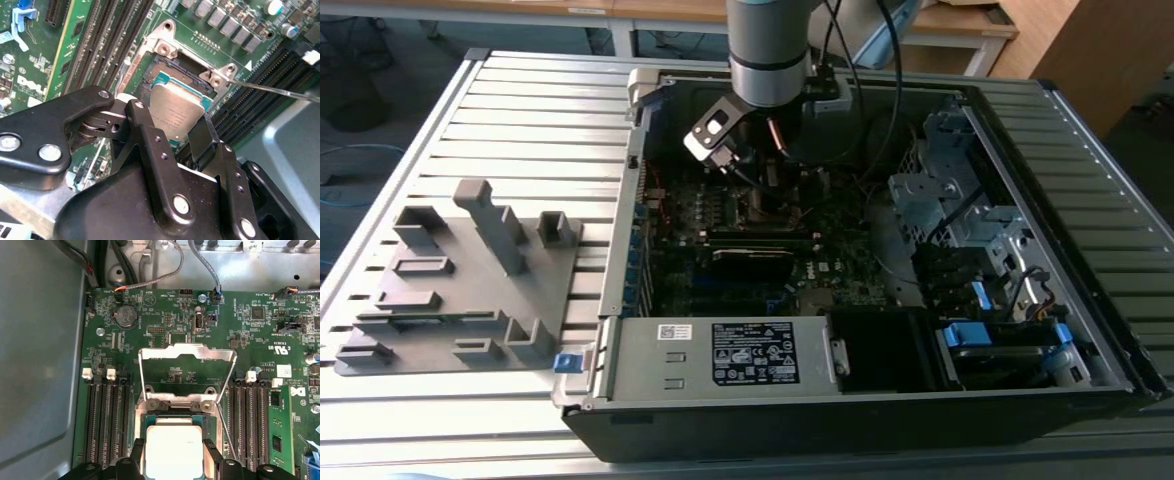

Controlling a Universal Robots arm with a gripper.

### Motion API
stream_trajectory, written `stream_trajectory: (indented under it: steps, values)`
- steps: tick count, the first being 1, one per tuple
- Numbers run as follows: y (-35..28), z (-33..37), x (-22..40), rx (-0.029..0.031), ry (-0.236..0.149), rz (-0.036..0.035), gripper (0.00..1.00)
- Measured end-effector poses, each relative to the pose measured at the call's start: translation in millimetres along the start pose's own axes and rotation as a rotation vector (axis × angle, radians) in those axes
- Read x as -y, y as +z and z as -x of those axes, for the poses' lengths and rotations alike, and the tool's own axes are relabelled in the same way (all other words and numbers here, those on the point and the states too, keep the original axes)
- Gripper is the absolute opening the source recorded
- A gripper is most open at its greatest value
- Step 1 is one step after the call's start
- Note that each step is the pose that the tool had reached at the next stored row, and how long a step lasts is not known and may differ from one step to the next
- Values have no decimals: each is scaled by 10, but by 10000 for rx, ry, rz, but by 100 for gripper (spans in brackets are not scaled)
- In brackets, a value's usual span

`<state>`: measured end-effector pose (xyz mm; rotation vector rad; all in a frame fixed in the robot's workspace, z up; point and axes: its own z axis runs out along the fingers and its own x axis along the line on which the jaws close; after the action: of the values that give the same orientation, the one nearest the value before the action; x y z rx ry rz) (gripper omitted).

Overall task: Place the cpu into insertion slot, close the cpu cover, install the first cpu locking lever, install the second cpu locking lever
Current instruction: 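Place the cpu into insertion slot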

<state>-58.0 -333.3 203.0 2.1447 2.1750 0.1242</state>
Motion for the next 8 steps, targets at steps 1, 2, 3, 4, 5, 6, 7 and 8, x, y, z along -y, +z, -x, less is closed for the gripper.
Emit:
stream_trajectory:
  steps: [1,2,3,4,5,6,7,8]
  values:
    - [7,1,1,45,-8,-10,54]
    - [12,4,2,92,-18,-19,54]
    - [17,7,2,140,-25,-26,54]
    - [23,8,3,184,-31,-32,54]
    - [32,10,4,215,-34,-34,54]
    - [47,10,6,228,-37,-34,54]
    - [62,10,8,240,-37,-34,54]
    - [72,10,9,253,-39,-35,54]
